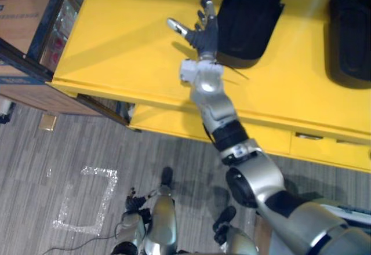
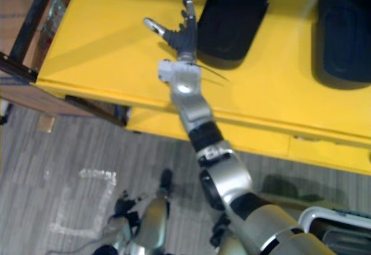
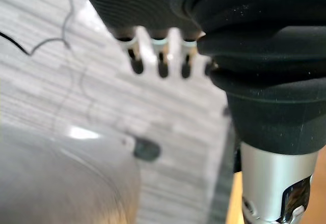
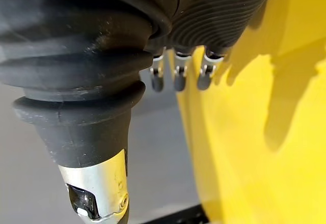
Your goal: Walk over and take plastic housings, then place them on the shelf
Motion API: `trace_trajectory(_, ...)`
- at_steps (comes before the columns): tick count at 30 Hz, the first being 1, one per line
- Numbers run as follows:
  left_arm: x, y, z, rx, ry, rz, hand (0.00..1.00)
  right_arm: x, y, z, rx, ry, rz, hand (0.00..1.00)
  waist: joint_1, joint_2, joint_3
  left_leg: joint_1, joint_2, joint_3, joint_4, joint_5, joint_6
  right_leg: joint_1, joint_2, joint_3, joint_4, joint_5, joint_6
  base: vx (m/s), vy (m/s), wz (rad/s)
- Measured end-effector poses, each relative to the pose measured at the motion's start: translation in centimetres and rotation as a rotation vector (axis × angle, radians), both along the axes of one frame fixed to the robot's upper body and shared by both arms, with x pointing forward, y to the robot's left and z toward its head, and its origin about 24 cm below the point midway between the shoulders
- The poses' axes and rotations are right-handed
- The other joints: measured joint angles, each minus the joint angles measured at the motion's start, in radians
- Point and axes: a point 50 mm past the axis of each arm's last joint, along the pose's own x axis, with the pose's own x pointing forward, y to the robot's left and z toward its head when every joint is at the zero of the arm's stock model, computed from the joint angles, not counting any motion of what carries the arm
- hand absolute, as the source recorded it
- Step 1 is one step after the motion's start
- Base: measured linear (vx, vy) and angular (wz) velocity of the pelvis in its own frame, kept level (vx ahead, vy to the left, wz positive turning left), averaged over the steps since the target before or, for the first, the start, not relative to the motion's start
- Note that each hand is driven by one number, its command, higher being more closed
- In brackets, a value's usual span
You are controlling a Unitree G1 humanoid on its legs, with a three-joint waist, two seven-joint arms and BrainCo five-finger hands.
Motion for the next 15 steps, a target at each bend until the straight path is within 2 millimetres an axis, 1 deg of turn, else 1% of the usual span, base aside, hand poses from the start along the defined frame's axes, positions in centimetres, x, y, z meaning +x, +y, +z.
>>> trace_trajectory(2,0.1,-0.1,0.0,0.003,0.001,-0.012,0.00,0.0,-0.1,0.0,0.002,0.001,-0.007,0.00,-0.004,0.000,0.000,0.007,0.001,0.000,-0.015,0.006,-0.006,0.002,0.002,0.000,-0.002,0.001,0.000,0.00,0.000,0.00)
trace_trajectory(12,0.2,-0.2,0.1,0.016,0.003,-0.045,0.00,0.2,-0.6,-0.3,0.012,0.014,-0.052,0.00,-0.007,0.000,0.000,0.007,0.003,0.000,-0.017,0.007,-0.006,0.002,0.006,0.000,-0.005,0.001,-0.001,0.00,0.000,0.00)
trace_trajectory(15,0.3,-0.3,0.2,0.019,0.001,-0.054,0.00,0.4,-1.1,-0.6,0.029,0.032,-0.071,0.00,-0.007,0.000,0.000,0.007,0.003,-0.001,-0.017,0.007,-0.006,0.003,0.006,0.000,-0.006,0.001,-0.001,0.00,0.000,0.00)
